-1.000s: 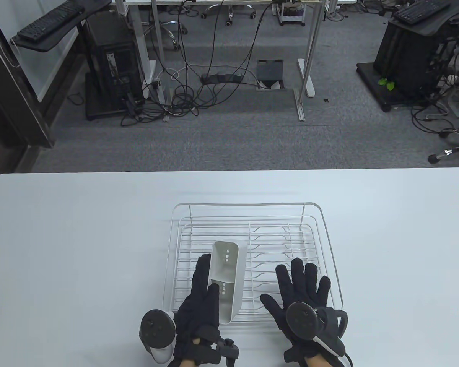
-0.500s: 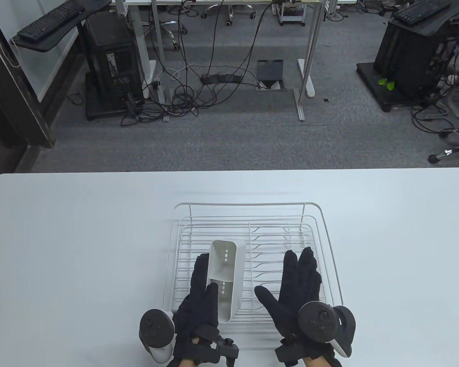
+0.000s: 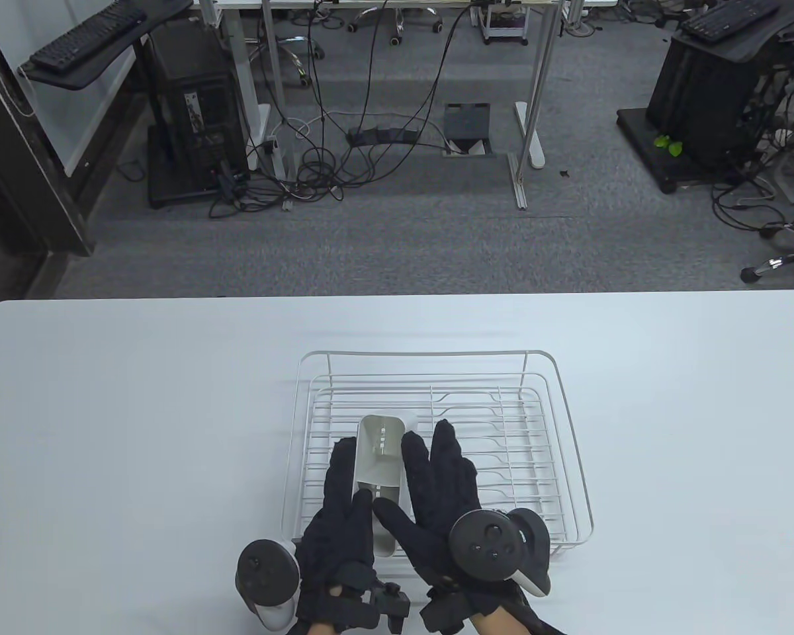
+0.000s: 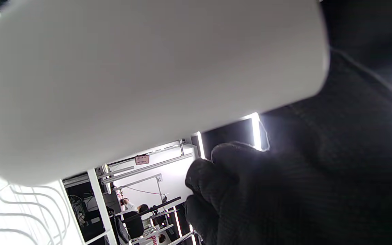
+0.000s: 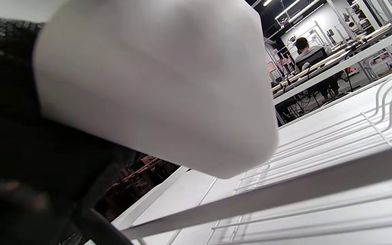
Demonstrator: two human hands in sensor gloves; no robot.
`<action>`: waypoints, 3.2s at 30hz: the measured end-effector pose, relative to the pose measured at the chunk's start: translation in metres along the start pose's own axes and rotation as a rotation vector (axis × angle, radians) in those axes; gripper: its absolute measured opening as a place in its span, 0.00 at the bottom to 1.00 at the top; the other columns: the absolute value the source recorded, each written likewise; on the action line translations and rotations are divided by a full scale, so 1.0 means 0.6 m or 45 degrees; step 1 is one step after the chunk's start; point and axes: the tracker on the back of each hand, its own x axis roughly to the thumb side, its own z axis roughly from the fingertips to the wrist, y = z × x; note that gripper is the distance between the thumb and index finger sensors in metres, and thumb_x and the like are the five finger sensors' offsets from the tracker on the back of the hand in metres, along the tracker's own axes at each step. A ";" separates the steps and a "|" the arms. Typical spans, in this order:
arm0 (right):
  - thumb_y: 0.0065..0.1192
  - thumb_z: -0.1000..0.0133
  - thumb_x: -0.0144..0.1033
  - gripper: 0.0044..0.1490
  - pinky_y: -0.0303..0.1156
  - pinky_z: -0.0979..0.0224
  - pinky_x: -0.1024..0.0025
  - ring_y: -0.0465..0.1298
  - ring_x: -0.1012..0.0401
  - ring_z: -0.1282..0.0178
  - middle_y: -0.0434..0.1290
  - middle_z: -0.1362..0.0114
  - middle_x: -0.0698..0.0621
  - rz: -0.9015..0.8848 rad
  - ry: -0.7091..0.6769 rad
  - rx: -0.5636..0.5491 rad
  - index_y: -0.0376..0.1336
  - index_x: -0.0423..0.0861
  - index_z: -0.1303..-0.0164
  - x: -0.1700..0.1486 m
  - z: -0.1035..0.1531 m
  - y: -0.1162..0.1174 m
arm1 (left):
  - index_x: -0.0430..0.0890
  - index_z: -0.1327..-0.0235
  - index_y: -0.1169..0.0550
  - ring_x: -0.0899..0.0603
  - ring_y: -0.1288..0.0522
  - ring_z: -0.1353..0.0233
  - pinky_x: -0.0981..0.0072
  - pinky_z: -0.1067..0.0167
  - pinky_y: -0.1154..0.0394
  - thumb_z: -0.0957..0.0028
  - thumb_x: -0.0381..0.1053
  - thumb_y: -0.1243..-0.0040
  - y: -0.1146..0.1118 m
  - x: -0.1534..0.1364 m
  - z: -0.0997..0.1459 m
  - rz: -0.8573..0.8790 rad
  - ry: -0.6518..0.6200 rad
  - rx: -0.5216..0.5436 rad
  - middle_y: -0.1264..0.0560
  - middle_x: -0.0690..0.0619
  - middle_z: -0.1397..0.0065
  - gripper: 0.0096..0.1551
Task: Hang the cutlery bin on dish rack (Opening facing upward)
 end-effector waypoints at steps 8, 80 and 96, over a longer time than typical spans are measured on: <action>0.51 0.33 0.43 0.45 0.45 0.26 0.32 0.51 0.29 0.21 0.39 0.19 0.24 -0.032 -0.022 -0.071 0.30 0.54 0.19 -0.008 0.018 0.011 | 0.52 0.16 0.46 0.33 0.35 0.19 0.36 0.29 0.37 0.36 0.45 0.52 -0.013 0.008 0.005 -0.108 -0.062 -0.045 0.45 0.44 0.13 0.35; 0.61 0.41 0.26 0.19 0.65 0.28 0.48 0.71 0.43 0.27 0.60 0.20 0.33 0.021 0.227 -0.761 0.71 0.51 0.41 -0.112 0.078 -0.110 | 0.55 0.15 0.57 0.36 0.73 0.18 0.37 0.35 0.77 0.35 0.67 0.59 -0.034 0.013 -0.003 -1.144 -0.202 -0.466 0.63 0.49 0.11 0.42; 0.60 0.41 0.23 0.20 0.63 0.27 0.48 0.70 0.44 0.26 0.61 0.19 0.36 -0.175 0.462 -1.005 0.72 0.52 0.42 -0.199 0.133 -0.188 | 0.52 0.14 0.50 0.37 0.68 0.16 0.36 0.31 0.73 0.37 0.70 0.60 -0.044 -0.030 -0.011 -1.340 -0.055 -0.609 0.58 0.49 0.11 0.43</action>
